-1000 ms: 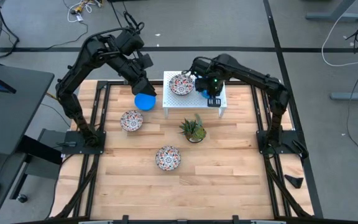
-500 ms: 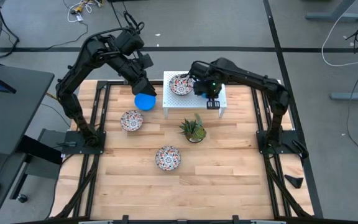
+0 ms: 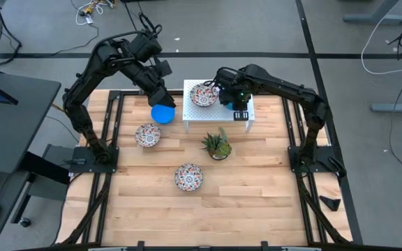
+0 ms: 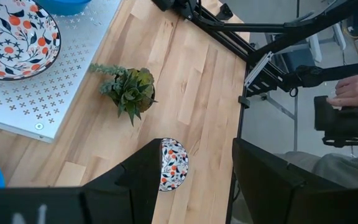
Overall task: Pick & Place Mini bowls
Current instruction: Stack the bottom blue bowl on the blue bowl on the shelf, then stack the blue bowl on the blue bowl on the shelf
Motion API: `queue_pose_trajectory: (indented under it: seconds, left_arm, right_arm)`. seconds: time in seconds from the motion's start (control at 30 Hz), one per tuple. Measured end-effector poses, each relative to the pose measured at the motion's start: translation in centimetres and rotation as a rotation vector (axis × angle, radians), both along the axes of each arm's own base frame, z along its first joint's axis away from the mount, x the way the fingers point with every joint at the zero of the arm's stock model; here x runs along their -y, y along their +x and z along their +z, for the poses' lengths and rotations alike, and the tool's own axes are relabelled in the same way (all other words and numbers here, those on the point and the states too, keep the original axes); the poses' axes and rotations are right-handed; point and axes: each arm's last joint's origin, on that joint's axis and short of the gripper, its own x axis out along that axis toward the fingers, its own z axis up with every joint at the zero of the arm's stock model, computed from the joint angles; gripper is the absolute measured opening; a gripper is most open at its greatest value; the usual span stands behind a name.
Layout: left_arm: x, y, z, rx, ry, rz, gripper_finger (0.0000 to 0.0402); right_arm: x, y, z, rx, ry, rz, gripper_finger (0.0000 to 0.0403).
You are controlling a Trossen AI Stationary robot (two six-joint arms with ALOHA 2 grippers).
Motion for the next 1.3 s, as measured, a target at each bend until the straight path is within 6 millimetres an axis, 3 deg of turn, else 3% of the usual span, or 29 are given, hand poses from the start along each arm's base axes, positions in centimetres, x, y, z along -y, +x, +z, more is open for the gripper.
queue_pose_trajectory:
  seconds: [0.27,0.6,0.87,1.03,1.3]
  left_arm:
    - [0.0,0.0,0.0,0.0,-0.001,0.001,0.0202]
    - [-0.3,-0.1,-0.1,-0.048,0.055,0.081,0.0202]
    - [-0.7,-0.2,-0.3,-0.121,0.147,0.215,0.0202]
    - [-1.2,-0.2,-0.6,-0.187,0.251,0.306,0.0202]
    - [-3.8,-0.2,-3.9,-0.38,0.253,0.471,0.0216]
  right_arm:
    - [-0.8,-1.6,4.5,0.153,-0.049,-0.03,0.0193]
    - [-2.5,-3.8,9.5,0.407,0.061,-0.228,0.0205]
    - [-4.0,-5.8,11.1,0.501,0.272,-0.291,0.0204]
    - [-4.6,-6.9,11.9,0.525,0.308,-0.281,0.0204]
    - [-5.1,-8.0,12.7,0.558,0.302,-0.283,0.0204]
